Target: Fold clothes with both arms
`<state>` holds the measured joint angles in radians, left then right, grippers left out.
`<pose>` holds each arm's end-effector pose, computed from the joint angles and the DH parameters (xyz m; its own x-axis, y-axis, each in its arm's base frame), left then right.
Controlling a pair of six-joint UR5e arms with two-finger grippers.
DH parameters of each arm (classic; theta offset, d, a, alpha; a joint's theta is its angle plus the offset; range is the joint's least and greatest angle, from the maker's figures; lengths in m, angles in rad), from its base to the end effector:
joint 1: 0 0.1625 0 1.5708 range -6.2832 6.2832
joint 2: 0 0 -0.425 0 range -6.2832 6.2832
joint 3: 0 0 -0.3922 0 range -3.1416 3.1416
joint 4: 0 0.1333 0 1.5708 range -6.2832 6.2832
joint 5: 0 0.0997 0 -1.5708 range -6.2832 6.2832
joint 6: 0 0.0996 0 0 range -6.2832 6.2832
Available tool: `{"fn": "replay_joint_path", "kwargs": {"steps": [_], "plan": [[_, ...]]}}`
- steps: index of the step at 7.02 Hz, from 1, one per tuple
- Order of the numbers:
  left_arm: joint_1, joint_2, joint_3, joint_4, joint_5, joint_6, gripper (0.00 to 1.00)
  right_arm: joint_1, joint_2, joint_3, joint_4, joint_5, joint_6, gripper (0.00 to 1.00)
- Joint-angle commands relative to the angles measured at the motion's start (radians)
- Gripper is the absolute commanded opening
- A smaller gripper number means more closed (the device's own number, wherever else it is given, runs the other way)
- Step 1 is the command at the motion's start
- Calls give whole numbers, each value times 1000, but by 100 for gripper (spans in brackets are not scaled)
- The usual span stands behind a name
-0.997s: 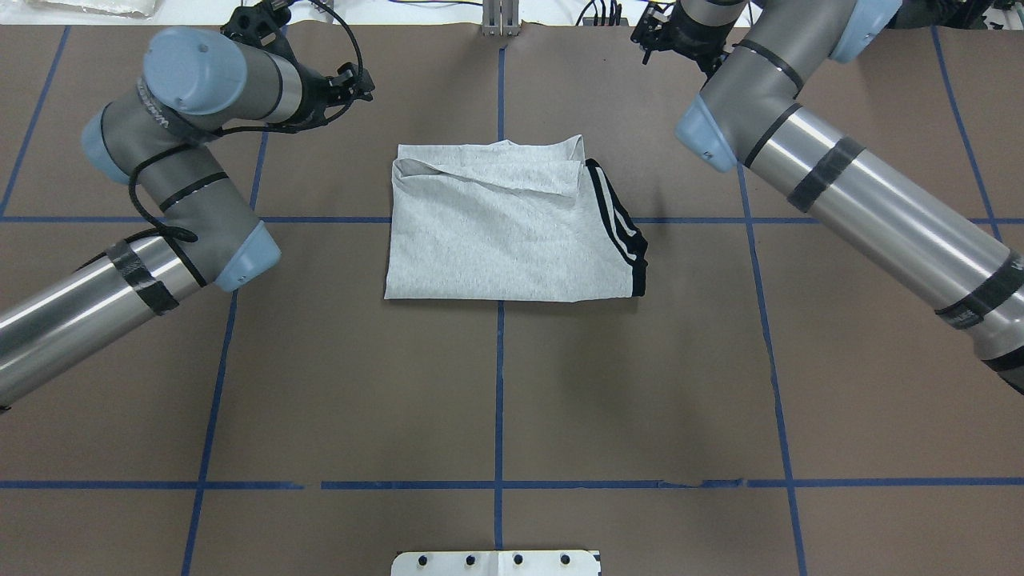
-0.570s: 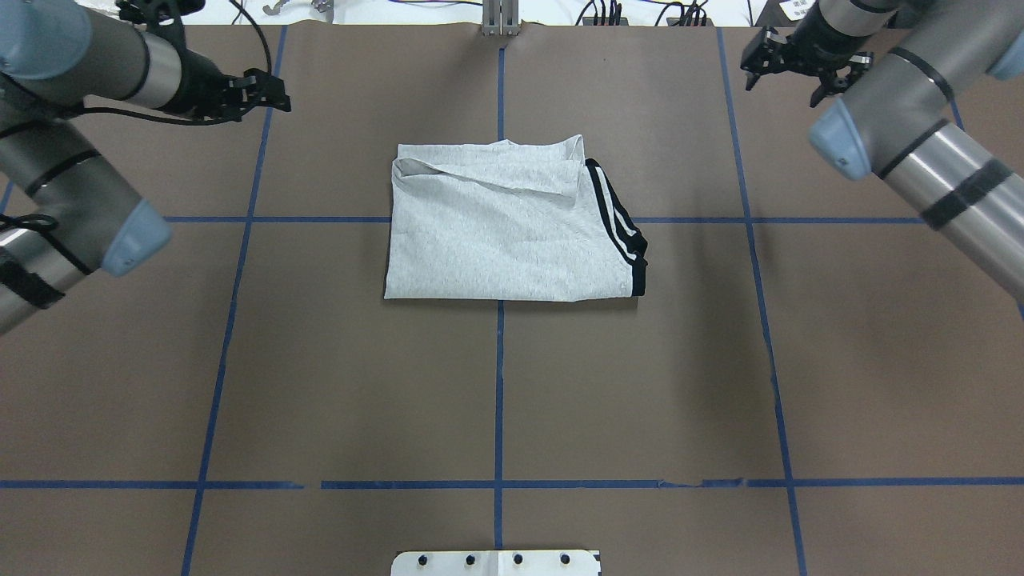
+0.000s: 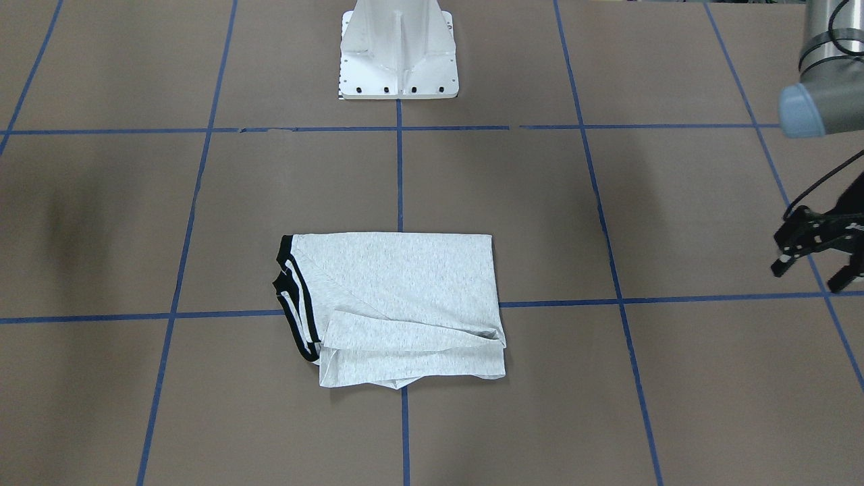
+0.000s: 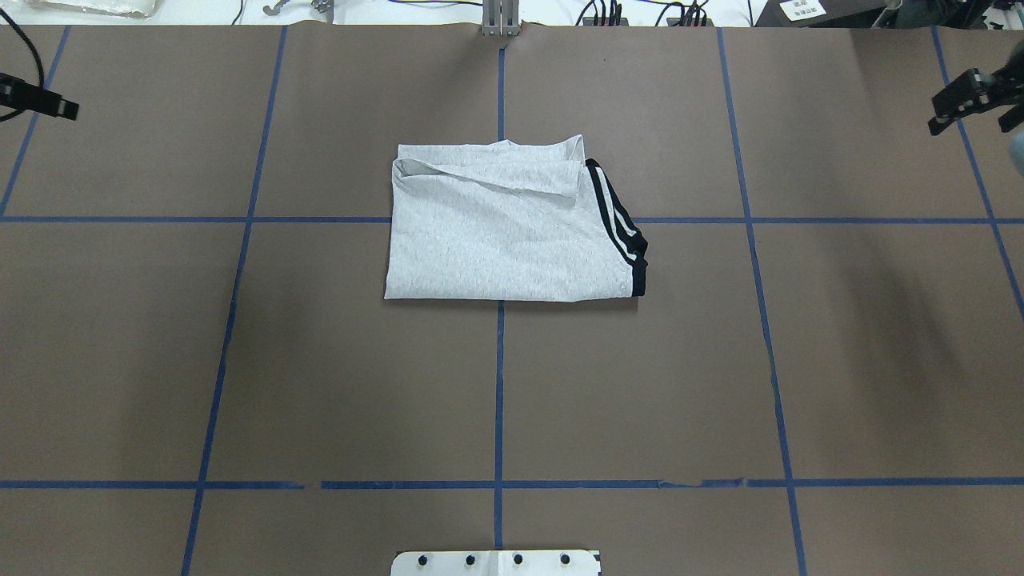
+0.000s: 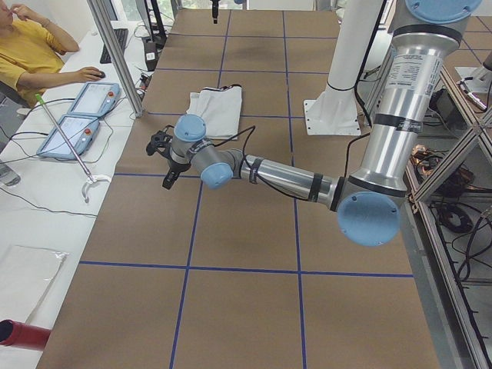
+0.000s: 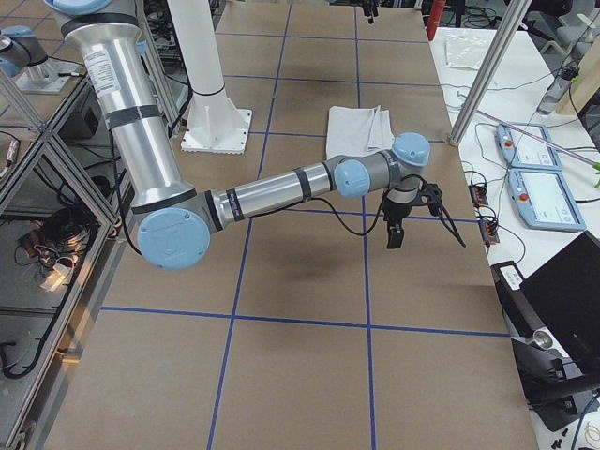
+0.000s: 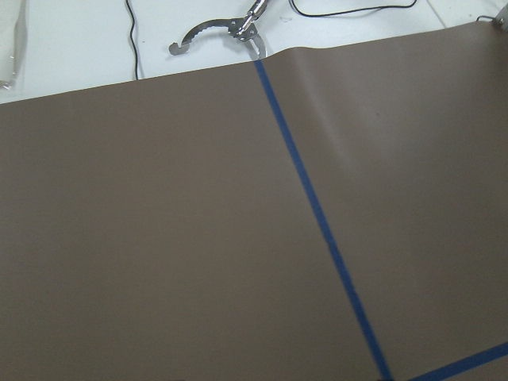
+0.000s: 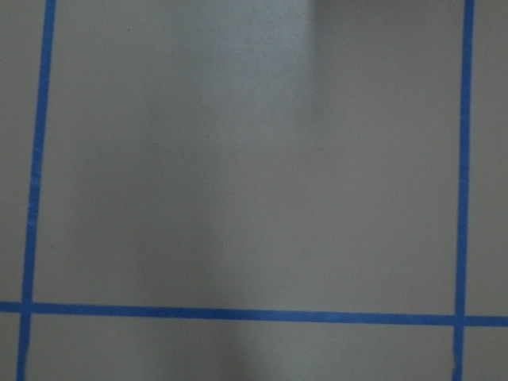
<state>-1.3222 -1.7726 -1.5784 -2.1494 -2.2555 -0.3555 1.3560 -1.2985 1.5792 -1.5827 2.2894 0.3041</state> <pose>0.0780 -0.5929 0.4811 0.6608 0.3482 -0.6649 0.0602 0.8584 0.5094 -0.0632 -0.6077 0.5090 0.7277 -0.0340 0.6851 -0.0130 0.9979 0.0633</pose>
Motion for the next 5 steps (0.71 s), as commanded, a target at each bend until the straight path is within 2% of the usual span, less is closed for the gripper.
{"fn": "replay_joint_path", "kwargs": {"steps": [1, 3, 5], "plan": [[-176, 28, -9, 194, -47, 314, 99, 81, -115, 48, -2, 55, -115, 100], [-261, 41, -9, 308, -47, 504, 99, 113, -180, 109, -2, 55, -146, 100], [-269, 67, -5, 310, -47, 506, 99, 114, -214, 159, -2, 47, -145, 100]]}}
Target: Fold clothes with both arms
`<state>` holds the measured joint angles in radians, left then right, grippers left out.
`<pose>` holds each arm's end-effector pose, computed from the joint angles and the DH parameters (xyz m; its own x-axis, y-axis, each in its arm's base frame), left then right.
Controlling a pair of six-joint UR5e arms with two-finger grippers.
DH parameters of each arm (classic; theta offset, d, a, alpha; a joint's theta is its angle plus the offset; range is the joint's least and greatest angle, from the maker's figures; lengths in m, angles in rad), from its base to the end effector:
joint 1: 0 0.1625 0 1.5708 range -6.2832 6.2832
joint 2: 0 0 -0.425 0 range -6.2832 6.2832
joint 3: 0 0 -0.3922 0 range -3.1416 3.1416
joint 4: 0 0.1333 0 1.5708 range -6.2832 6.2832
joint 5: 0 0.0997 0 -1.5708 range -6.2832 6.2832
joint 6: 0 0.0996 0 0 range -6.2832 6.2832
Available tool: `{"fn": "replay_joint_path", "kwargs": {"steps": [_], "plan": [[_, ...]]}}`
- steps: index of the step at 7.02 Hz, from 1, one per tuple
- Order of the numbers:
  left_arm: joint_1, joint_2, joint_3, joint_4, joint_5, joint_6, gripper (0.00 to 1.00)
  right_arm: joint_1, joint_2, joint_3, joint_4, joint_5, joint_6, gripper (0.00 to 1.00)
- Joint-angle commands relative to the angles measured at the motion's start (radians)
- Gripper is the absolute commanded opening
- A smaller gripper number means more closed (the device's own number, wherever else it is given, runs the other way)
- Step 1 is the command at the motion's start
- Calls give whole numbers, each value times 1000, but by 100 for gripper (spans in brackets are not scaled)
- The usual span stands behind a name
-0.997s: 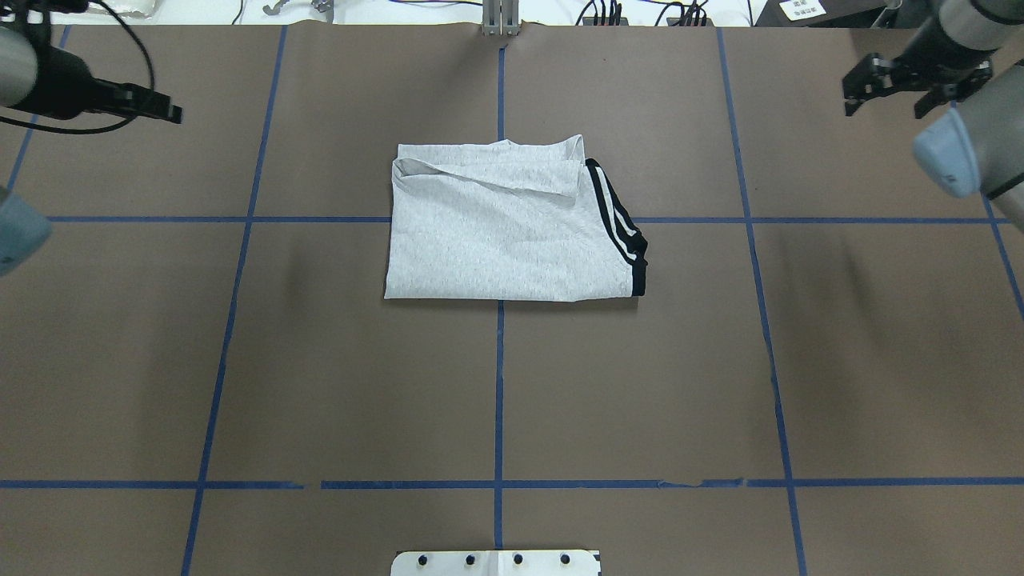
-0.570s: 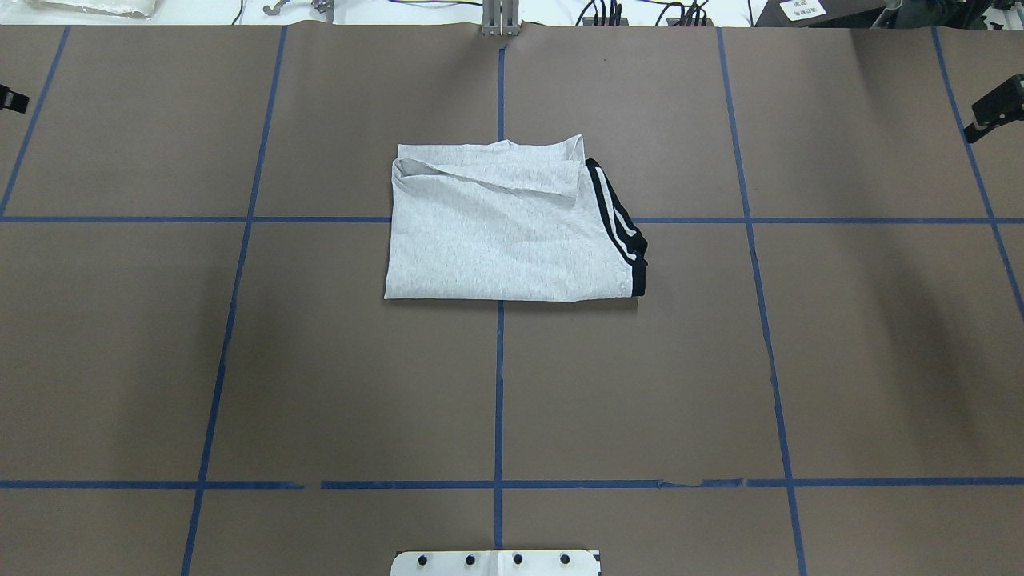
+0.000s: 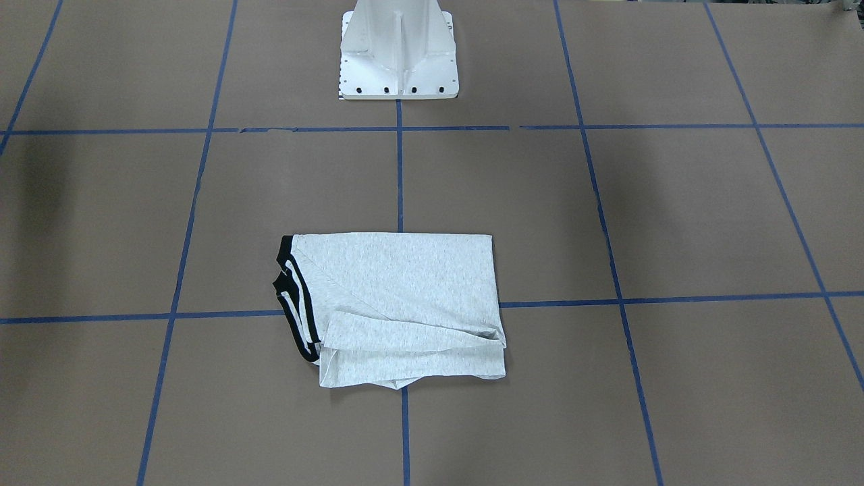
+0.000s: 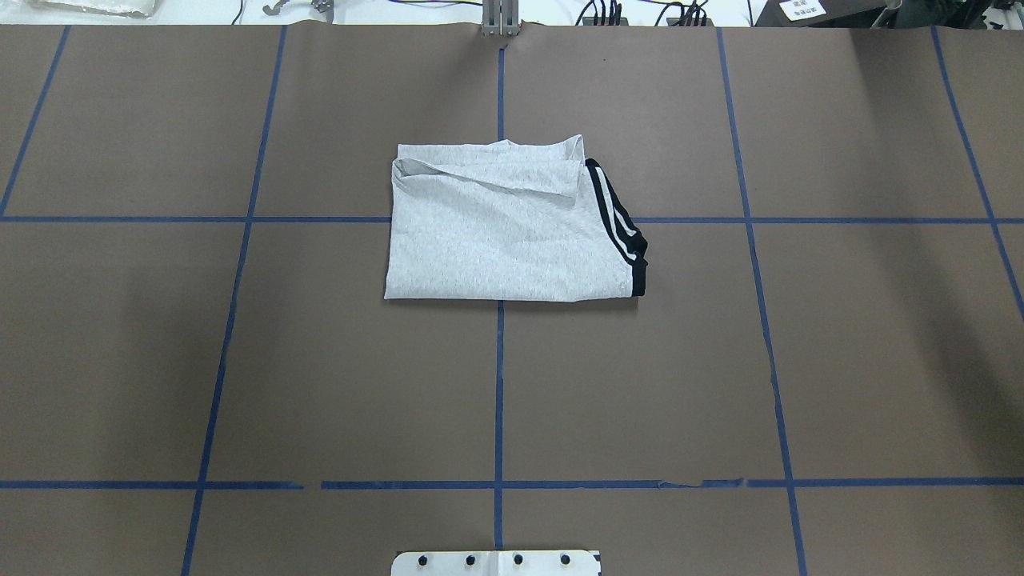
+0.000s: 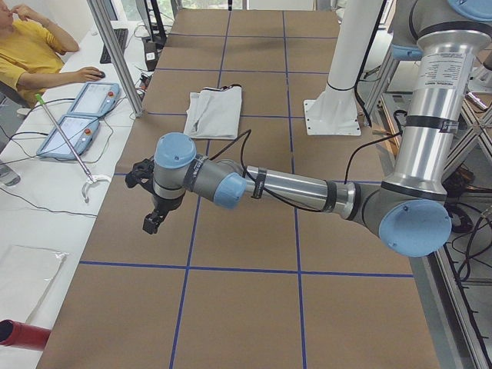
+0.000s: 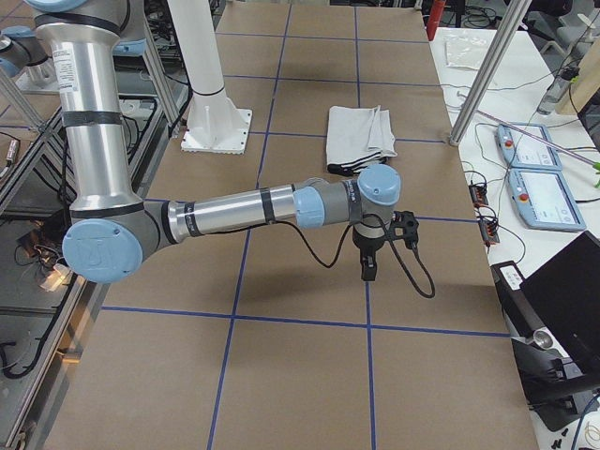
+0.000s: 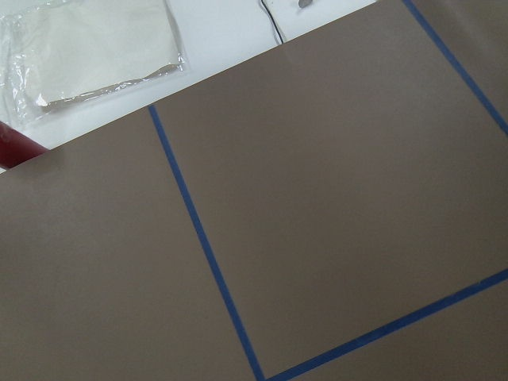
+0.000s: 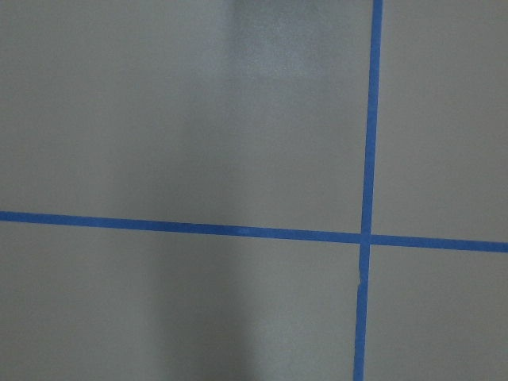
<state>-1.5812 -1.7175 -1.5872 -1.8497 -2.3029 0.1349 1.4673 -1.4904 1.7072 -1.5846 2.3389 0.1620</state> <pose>-0.0727 -0.5702 0.5436 0.7412 0.3972 -0.5412 -0.0911 0.8582 0.5051 0.0091 -0.5330 0.5518 0.7081 -0.0537 0.7041 -0.0132 0.9959 0.0892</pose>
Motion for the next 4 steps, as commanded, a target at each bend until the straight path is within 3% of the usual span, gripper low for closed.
{"fn": "replay_joint_path", "kwargs": {"steps": [1, 4], "plan": [[-8, 18, 13, 12, -1, 5, 99, 2, -33, 34, 0, -3, -4, 100], [-8, 96, 0, 0, -84, -1, 100, 1, -37, 57, -3, -18, 2, 100]]}}
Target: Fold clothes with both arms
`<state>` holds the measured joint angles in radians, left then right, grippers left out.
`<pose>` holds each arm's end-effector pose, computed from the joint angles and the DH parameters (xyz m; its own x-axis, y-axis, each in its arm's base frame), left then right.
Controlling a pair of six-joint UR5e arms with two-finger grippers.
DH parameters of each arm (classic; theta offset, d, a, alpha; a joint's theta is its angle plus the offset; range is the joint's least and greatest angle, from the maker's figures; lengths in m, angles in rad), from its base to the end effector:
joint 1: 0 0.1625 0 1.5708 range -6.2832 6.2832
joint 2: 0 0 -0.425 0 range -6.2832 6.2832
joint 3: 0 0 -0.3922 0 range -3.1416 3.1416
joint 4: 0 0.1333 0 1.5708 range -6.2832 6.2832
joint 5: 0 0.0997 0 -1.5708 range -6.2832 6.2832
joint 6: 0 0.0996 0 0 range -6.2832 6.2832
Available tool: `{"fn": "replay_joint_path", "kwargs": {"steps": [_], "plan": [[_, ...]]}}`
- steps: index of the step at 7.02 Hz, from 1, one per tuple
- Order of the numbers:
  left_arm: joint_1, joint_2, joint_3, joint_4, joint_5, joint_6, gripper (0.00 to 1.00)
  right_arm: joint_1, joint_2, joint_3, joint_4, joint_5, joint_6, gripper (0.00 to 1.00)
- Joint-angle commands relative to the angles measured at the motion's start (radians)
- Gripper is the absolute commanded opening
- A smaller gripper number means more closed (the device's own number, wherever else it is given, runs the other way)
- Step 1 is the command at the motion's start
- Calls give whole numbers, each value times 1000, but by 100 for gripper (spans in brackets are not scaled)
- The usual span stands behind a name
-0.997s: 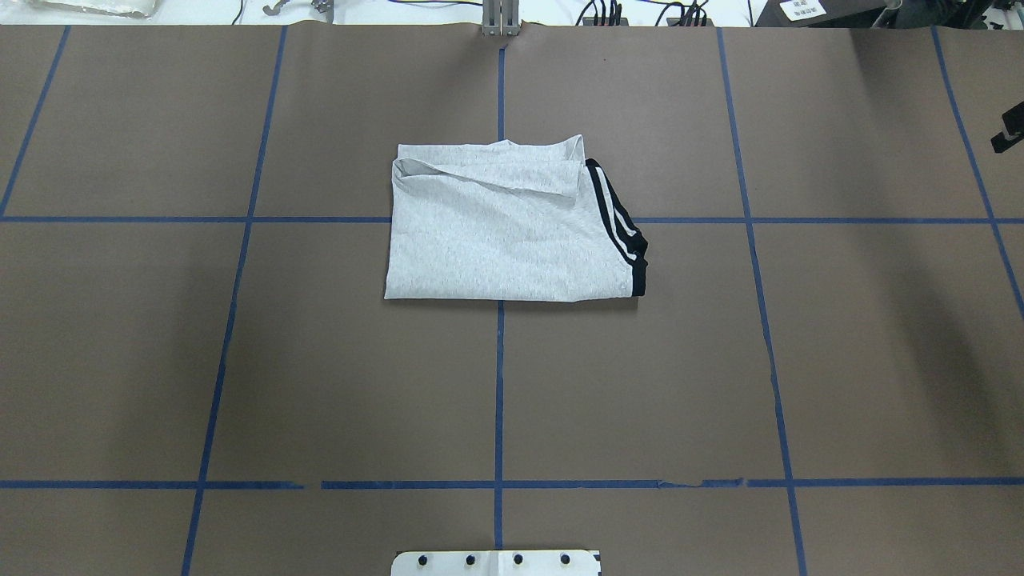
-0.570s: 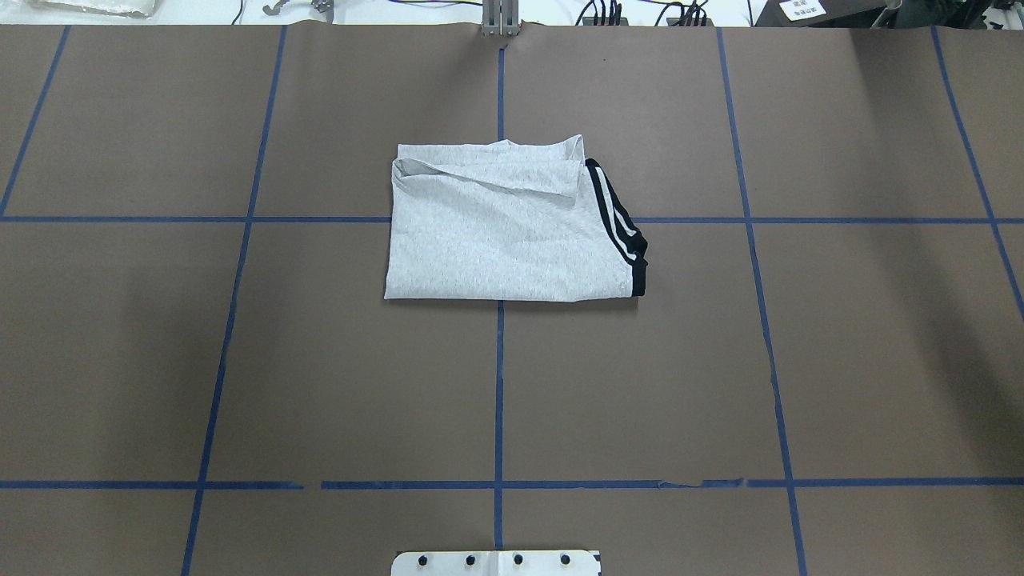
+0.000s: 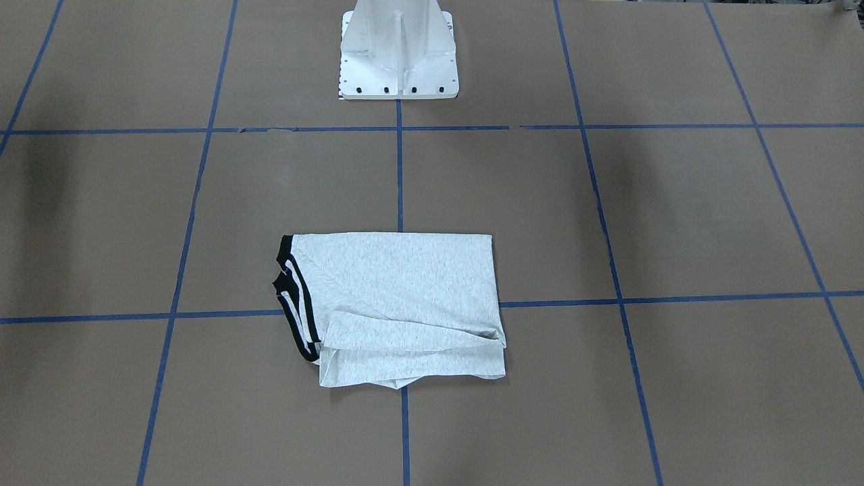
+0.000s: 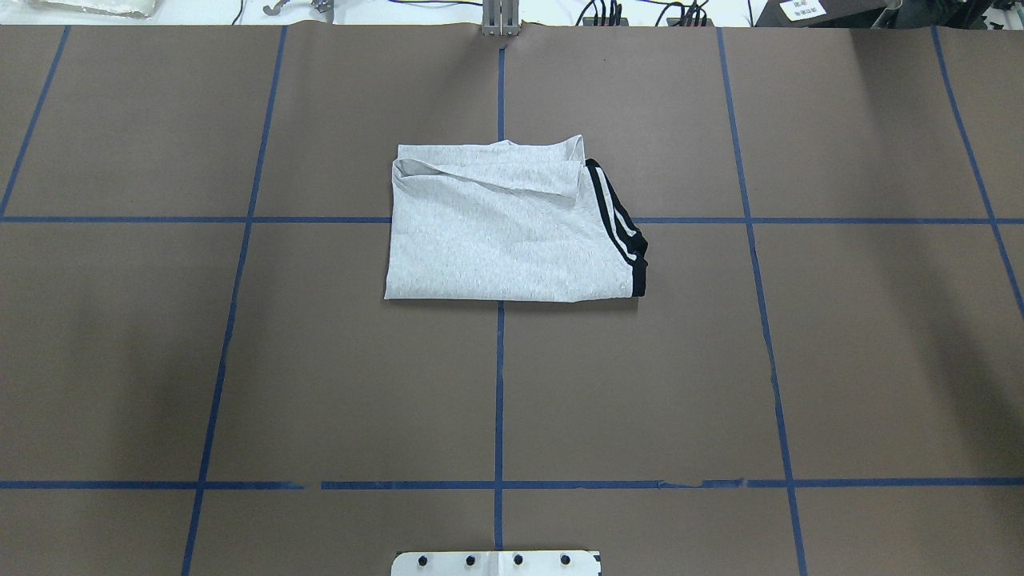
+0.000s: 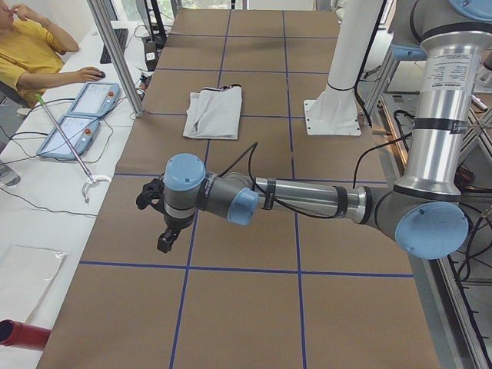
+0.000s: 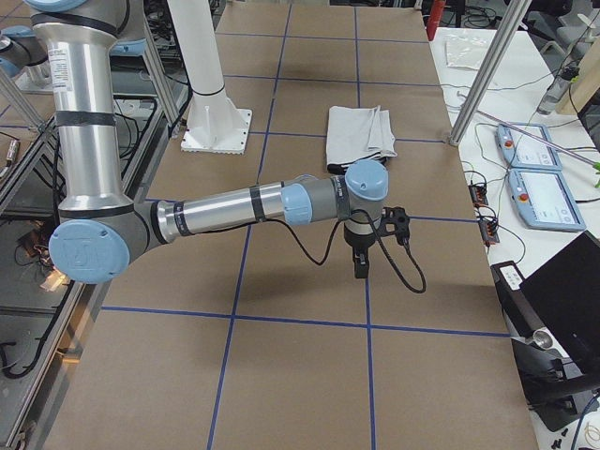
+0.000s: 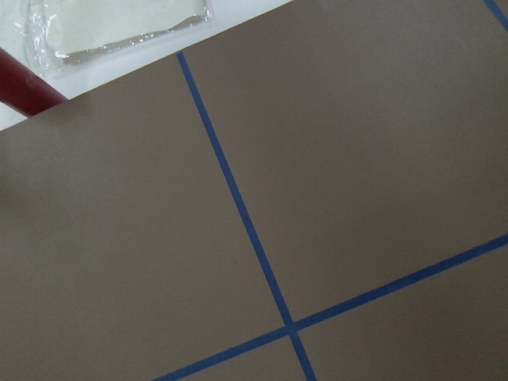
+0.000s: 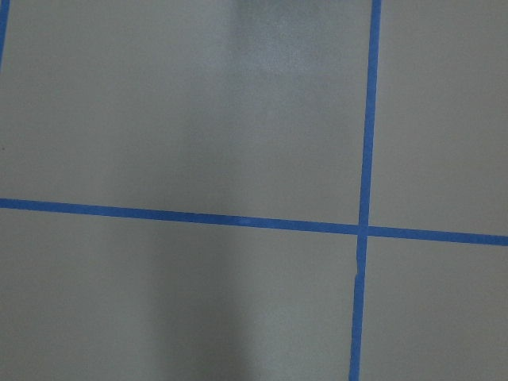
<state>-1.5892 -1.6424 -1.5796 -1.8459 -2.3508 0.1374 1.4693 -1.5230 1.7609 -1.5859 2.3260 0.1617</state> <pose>-0.0732 -0.5382 0.5866 0.7109 0.3579 -0.6054 -0.0809 0.8967 0.4351 0.0125 -0.5187 0.5433 0.7157 -0.0653 0.6953 -0.0166 0.9937 0.1104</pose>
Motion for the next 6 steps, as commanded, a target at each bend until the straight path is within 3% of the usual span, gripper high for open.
{"fn": "replay_joint_path", "kwargs": {"steps": [1, 2, 3, 6], "plan": [[-2, 13, -17, -7, -33, -48, 100, -1, -6, -4, -3, -4, 4, 100], [-2, 15, -60, -9, -18, -181, 100, -1, -9, -4, -11, 12, 2, 100], [0, 19, -50, -24, 22, -203, 100, -3, -12, -4, -8, 15, 2, 100], [1, 13, -76, -24, 22, -213, 100, -3, -3, -15, -6, 33, 2, 100]]}}
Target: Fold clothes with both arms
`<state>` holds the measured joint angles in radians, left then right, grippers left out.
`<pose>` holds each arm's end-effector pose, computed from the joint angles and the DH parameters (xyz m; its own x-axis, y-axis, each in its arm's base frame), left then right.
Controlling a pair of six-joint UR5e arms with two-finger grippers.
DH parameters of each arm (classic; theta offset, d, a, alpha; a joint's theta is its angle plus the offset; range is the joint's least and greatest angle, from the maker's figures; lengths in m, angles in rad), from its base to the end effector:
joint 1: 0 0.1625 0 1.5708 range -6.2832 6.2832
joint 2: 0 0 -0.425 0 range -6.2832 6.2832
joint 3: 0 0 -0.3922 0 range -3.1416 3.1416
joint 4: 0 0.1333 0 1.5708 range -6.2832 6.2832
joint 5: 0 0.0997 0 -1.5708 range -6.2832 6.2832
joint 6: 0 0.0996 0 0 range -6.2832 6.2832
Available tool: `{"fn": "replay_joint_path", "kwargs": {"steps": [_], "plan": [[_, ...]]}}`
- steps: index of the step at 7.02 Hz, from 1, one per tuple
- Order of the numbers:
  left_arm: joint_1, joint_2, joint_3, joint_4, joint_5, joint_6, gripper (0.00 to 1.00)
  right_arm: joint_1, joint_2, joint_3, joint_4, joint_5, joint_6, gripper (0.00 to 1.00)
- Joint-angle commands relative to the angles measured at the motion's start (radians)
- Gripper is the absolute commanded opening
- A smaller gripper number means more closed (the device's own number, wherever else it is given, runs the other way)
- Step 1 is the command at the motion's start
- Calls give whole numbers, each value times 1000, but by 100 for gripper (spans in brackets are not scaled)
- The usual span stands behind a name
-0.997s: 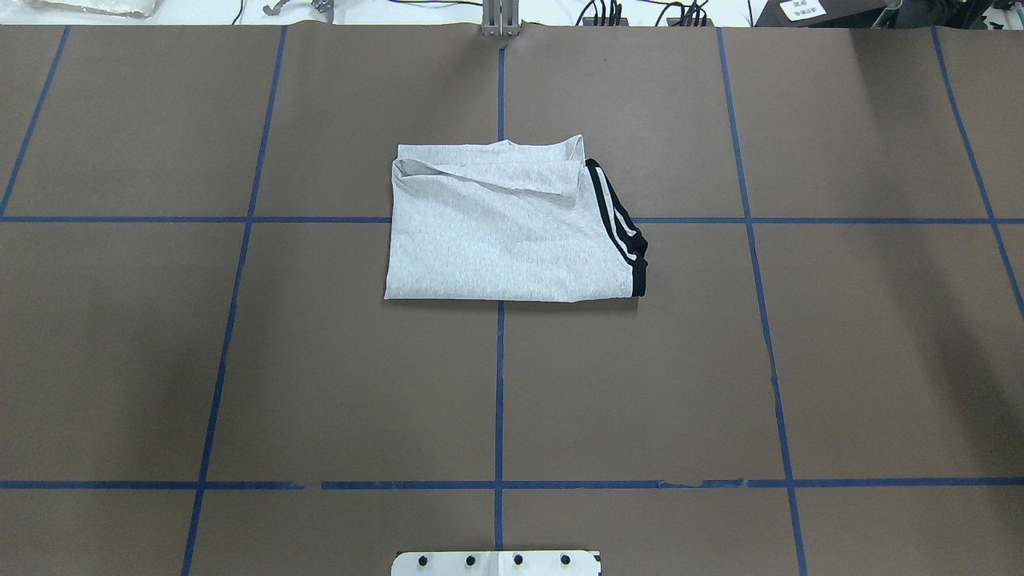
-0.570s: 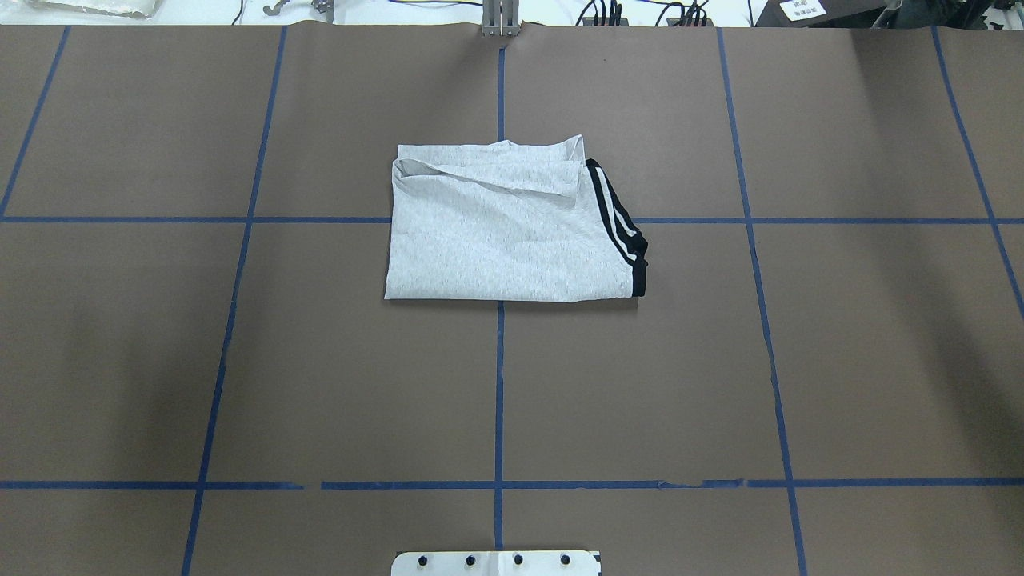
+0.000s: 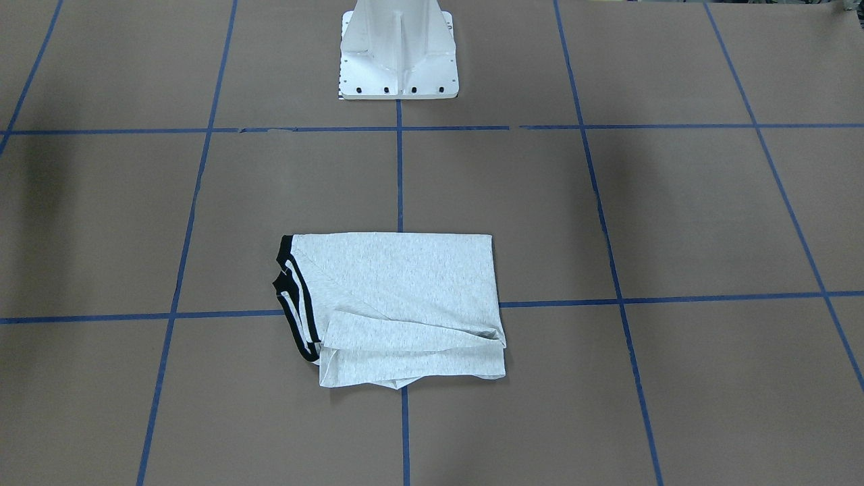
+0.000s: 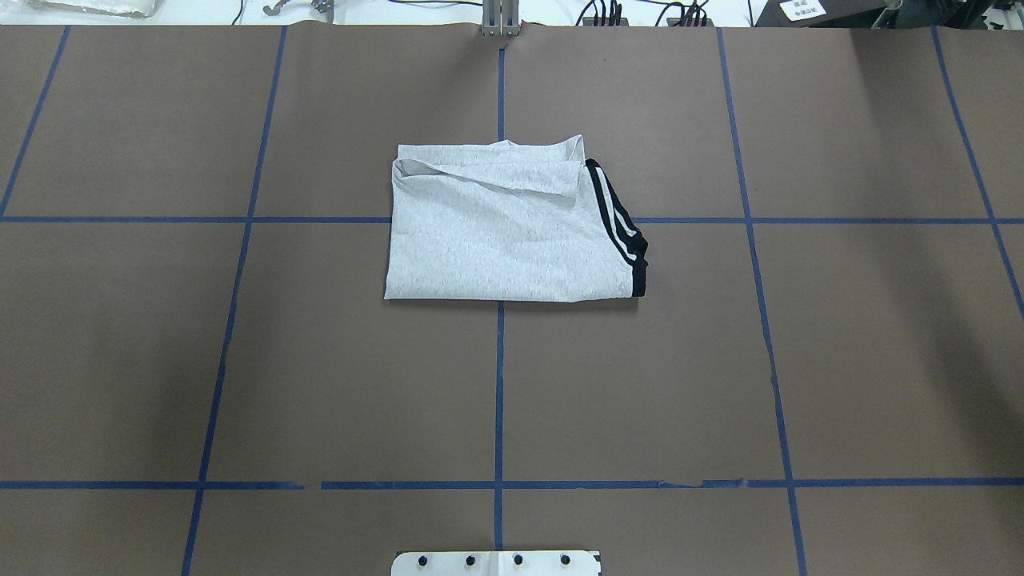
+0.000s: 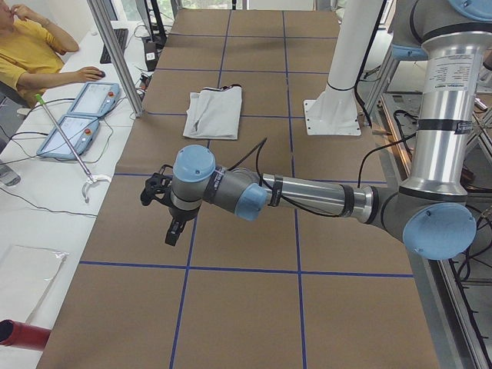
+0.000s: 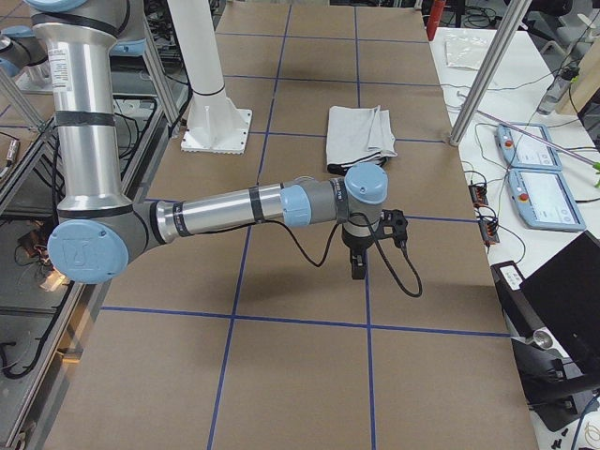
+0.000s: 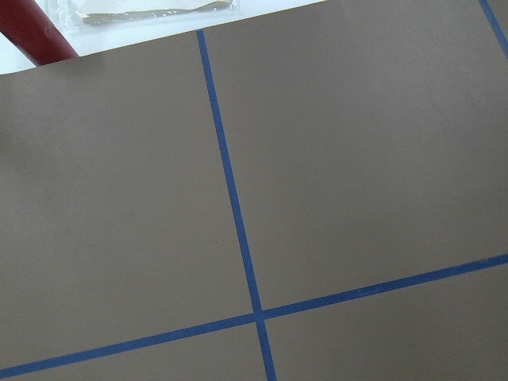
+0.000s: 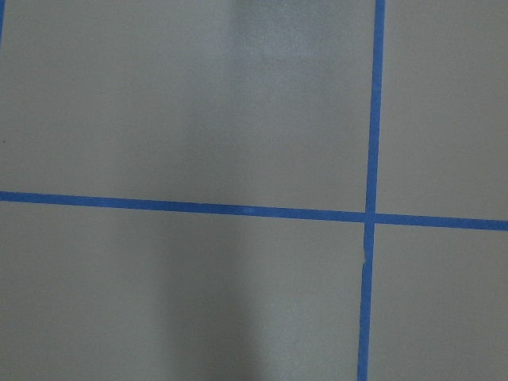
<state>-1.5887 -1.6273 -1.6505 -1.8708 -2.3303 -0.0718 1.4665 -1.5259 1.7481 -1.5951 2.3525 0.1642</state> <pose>-0.0743 -0.5322 0.5569 0.7272 0.2122 -0.6528 0.0686 0.9238 0.3766 0.0094 -0.5171 0.5503 0.6988 -0.0494 0.7136 -0.0123 0.9966 0.0811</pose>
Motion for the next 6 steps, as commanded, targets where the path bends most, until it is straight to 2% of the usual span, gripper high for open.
{"fn": "replay_joint_path", "kwargs": {"steps": [1, 6], "plan": [[1, 4, 4, -7, 6, 3, 100, 0, -8, -1, 6, 4, 8, 100], [7, 14, 17, -16, -1, -2, 100, -2, -14, 2, 9, -7, 14, 100]]}}
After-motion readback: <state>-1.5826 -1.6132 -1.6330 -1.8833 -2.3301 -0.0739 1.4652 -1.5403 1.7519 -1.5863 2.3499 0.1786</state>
